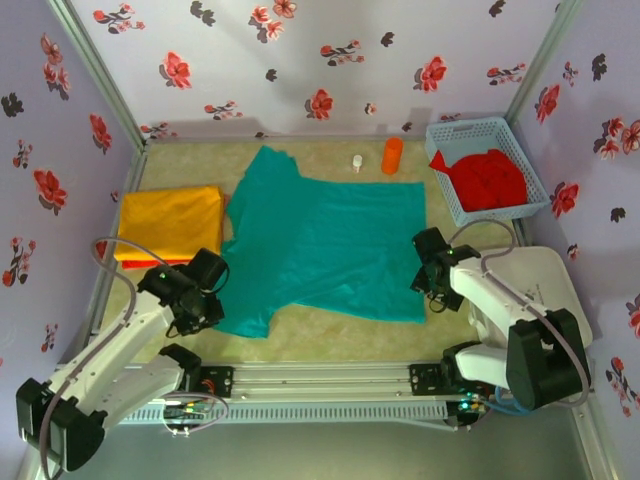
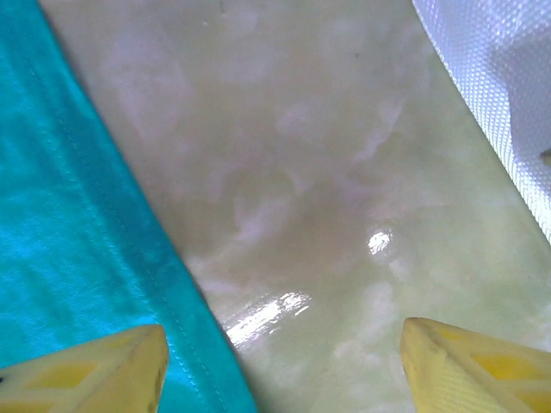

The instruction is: Fold and stack the t-shirts

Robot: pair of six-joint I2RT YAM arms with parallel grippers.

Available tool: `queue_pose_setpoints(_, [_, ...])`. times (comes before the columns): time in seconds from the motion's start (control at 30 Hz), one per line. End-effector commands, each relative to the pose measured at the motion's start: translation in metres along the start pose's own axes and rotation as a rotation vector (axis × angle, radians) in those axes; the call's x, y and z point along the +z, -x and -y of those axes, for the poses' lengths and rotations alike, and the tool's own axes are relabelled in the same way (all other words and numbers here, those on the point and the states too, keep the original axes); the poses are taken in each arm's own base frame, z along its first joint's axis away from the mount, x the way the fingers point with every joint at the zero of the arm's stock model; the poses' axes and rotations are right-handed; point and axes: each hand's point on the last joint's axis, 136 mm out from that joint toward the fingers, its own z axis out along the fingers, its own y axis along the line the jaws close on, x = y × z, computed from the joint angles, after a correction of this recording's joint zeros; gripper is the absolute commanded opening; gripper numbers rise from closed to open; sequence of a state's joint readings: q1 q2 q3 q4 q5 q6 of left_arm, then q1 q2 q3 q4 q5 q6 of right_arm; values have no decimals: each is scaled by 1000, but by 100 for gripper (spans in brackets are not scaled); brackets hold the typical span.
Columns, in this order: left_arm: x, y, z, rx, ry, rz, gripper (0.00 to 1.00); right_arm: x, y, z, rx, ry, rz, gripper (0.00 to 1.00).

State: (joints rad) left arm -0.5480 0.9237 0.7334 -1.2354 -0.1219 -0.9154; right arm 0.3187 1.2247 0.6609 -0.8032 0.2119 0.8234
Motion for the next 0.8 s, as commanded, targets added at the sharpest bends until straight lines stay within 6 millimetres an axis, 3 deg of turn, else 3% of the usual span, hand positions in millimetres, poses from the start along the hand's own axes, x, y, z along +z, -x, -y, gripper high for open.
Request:
queue_pose_setpoints(0.0, [-3,9,1,29,59,-4,36,1,-9,-1,10,-5,-53,71])
queue_pose_setpoints(0.1, [-5,17,7,38,45,27,44,0,-21,-2,-5,-1,-64,71])
queue_pose_setpoints(0.27, [-12,22,16,19,-14,52,48,1,-48,-8,-3,40,-124,68])
queue_pose_setpoints(0.5, [24,-2,21,-67,-102,-9,50,-8,-70,-12,-29,55,-130,65])
queue_pose_setpoints(0.77, [33,-3,11,-75,-20,-18,50,-1,-80,-11,-18,64,-141,61])
